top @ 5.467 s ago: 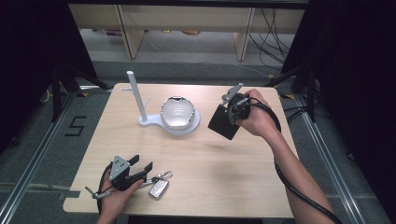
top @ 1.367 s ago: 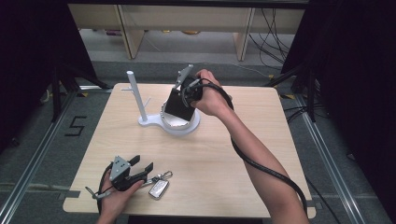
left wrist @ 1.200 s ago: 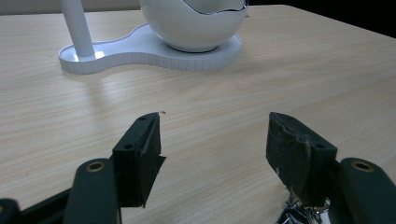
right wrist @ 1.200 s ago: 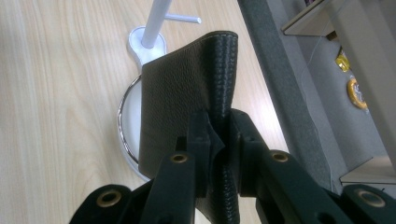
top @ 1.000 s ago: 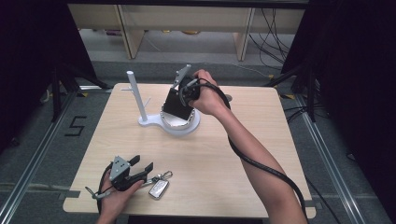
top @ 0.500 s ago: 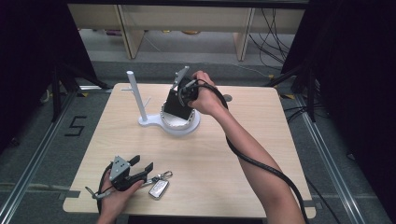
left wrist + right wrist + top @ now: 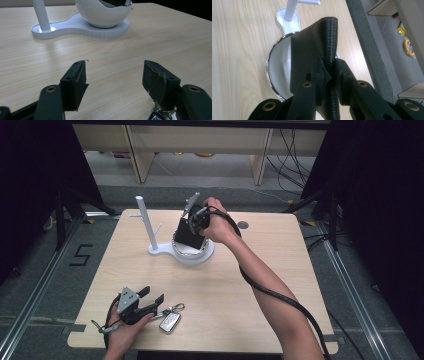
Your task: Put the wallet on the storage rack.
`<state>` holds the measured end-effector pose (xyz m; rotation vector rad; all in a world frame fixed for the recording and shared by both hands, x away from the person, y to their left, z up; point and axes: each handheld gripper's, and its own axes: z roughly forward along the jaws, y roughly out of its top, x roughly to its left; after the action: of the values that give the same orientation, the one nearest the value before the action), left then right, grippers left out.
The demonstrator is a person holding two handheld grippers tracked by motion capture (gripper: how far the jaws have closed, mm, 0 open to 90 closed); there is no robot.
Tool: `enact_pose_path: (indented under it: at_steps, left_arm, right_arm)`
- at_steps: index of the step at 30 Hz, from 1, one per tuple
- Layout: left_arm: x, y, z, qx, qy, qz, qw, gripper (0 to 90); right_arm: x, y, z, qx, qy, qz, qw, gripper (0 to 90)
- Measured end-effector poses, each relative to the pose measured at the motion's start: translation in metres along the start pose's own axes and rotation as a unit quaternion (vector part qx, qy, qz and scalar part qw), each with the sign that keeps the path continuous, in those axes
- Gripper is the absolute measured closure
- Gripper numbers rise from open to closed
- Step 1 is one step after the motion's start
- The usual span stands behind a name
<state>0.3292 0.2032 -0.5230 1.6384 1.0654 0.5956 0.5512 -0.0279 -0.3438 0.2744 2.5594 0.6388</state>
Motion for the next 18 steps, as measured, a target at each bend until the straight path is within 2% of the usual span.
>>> enact_pose_path:
  at_steps: [8, 13, 16, 17, 18]
  left_arm:
    - [0.000, 0.000, 0.000, 0.000, 0.000, -0.001, 1.0000, 35.2]
    - [0.000, 0.000, 0.000, -0.001, 0.000, -0.002, 1.0000, 35.2]
    - [0.000, 0.000, 0.000, -0.001, -0.001, 0.000, 1.0000, 35.3]
    - [0.000, 0.000, 0.000, -0.001, 0.000, 0.000, 1.0000, 35.3]
    - [0.000, 0.000, 0.000, 0.000, 0.000, 0.001, 1.0000, 35.3]
  right_arm:
    - [0.002, -0.002, 0.010, 0.004, 0.004, 0.003, 1.0000, 79.0]
    - [0.002, -0.004, 0.017, 0.010, 0.020, 0.007, 0.9997, 74.9]
    - [-0.002, -0.006, 0.017, 0.001, 0.004, 0.000, 1.0000, 67.1]
    - [-0.002, -0.005, 0.016, 0.002, -0.001, 0.007, 1.0000, 65.8]
    - [-0.005, -0.006, 0.014, 0.006, -0.005, -0.001, 1.0000, 64.8]
